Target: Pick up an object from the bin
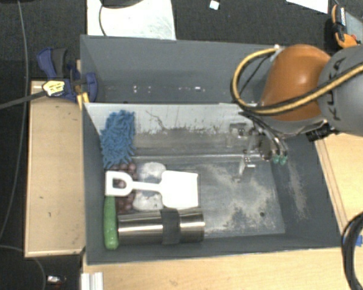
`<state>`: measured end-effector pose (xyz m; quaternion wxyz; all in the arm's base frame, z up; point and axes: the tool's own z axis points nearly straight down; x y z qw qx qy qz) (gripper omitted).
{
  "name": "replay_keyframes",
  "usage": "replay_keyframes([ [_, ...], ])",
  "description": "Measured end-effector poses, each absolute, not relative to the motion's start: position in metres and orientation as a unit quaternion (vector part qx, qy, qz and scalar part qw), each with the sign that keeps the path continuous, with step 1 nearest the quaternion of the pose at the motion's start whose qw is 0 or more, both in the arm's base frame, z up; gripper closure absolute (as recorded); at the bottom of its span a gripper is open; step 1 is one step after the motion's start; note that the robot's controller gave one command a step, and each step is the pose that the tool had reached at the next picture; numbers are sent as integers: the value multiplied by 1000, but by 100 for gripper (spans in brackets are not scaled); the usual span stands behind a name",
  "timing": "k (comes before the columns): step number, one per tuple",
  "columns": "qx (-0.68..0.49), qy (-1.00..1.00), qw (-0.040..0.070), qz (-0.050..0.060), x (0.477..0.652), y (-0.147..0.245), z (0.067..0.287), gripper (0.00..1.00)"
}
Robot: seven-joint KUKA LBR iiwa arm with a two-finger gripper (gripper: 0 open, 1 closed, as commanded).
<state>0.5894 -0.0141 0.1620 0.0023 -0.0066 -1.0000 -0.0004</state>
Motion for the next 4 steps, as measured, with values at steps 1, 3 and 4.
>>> replay_keyframes([
  [1, -6, -1000, -2, 0, 591, -14, 166, 0],
  [3, 9, -1000, -6, 0, 563, 137, 146, 0],
  [4, 49, -999, 0, -2, 583, 203, 99, 0],
])
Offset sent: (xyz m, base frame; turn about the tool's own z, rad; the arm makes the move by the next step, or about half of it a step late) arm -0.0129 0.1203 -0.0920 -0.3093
